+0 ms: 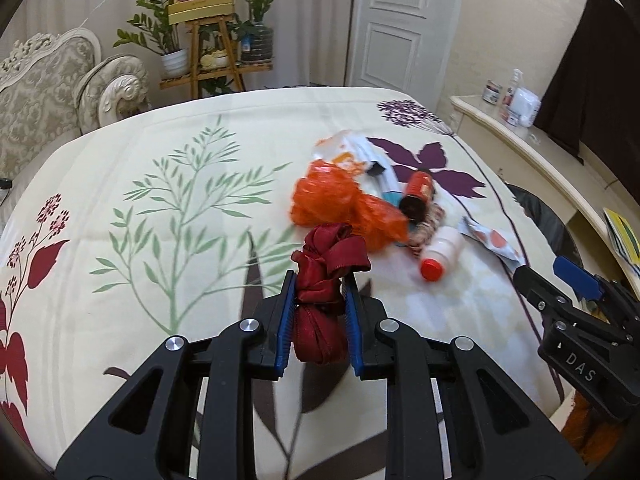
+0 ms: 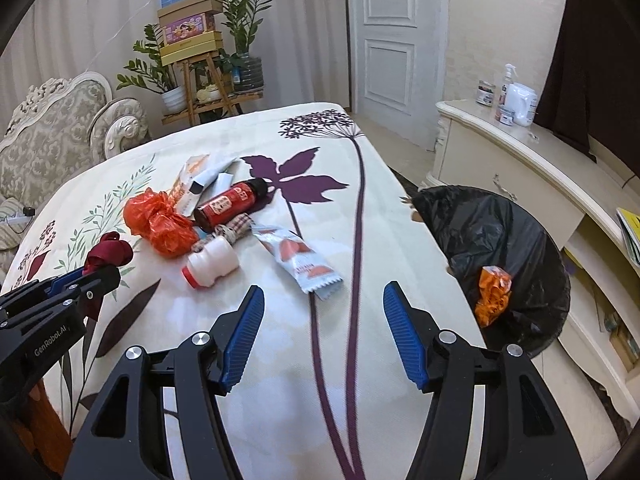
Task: Collect trash
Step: 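Grasp the dark red cloth with the left tool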
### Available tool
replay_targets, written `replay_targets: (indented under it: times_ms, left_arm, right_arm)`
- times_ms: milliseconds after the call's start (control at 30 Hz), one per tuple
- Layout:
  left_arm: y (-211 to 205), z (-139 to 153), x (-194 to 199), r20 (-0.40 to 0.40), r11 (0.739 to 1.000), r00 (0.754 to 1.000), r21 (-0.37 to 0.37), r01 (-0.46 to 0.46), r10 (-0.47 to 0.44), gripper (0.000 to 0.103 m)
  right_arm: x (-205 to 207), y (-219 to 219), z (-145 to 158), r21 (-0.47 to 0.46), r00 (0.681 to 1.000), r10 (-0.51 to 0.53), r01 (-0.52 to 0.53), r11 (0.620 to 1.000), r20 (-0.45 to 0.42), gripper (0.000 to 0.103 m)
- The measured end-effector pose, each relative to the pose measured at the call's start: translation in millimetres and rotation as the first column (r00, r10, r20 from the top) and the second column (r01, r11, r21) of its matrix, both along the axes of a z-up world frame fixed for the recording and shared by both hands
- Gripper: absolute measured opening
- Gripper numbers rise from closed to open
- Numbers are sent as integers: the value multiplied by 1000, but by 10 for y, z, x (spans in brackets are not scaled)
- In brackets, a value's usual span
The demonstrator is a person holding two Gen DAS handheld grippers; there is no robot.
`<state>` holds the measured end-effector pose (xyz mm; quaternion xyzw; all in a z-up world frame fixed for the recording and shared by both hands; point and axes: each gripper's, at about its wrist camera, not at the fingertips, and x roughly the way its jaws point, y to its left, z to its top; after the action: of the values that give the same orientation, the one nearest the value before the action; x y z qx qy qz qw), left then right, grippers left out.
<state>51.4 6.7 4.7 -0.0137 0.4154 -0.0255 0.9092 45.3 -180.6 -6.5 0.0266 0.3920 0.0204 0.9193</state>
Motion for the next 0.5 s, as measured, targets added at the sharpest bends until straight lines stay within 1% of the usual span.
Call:
replay_targets:
  times_ms: [500]
  left_arm:
    - [226, 1, 184, -7, 998, 998, 7, -67, 67, 22]
  right_arm:
    - [242, 83, -54, -4, 999, 20, -20, 1000, -33, 62]
